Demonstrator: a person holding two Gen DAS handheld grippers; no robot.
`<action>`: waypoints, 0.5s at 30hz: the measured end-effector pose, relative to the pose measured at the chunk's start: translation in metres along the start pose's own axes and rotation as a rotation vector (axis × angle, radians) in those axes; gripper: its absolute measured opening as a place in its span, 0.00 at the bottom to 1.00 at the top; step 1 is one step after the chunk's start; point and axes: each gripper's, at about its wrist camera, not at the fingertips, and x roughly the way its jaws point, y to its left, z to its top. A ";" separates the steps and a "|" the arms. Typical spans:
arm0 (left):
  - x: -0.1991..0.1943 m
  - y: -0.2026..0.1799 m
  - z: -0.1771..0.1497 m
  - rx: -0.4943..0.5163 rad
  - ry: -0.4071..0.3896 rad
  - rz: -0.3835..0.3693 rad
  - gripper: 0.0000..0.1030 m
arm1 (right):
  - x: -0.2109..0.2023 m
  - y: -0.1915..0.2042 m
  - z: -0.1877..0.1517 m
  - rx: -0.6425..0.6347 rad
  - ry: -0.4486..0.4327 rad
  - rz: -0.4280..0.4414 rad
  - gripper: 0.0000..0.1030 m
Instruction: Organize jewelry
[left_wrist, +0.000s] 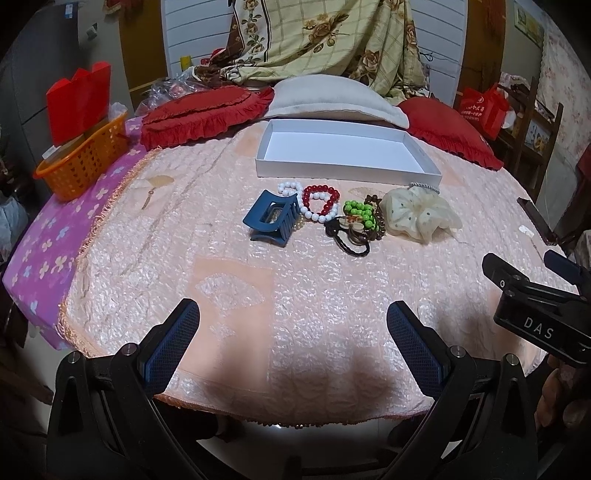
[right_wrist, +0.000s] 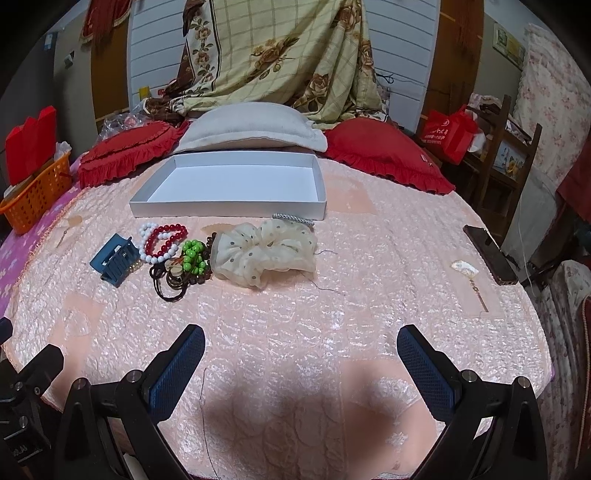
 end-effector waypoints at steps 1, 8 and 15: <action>0.000 0.000 0.000 0.001 0.002 0.000 0.99 | 0.000 0.000 0.000 0.001 0.001 0.000 1.00; 0.002 -0.003 -0.002 0.008 0.008 -0.005 0.99 | 0.003 -0.001 -0.001 0.010 0.012 -0.002 1.00; 0.006 -0.005 -0.003 0.017 0.023 -0.008 0.99 | 0.004 -0.001 -0.001 0.010 0.015 -0.003 1.00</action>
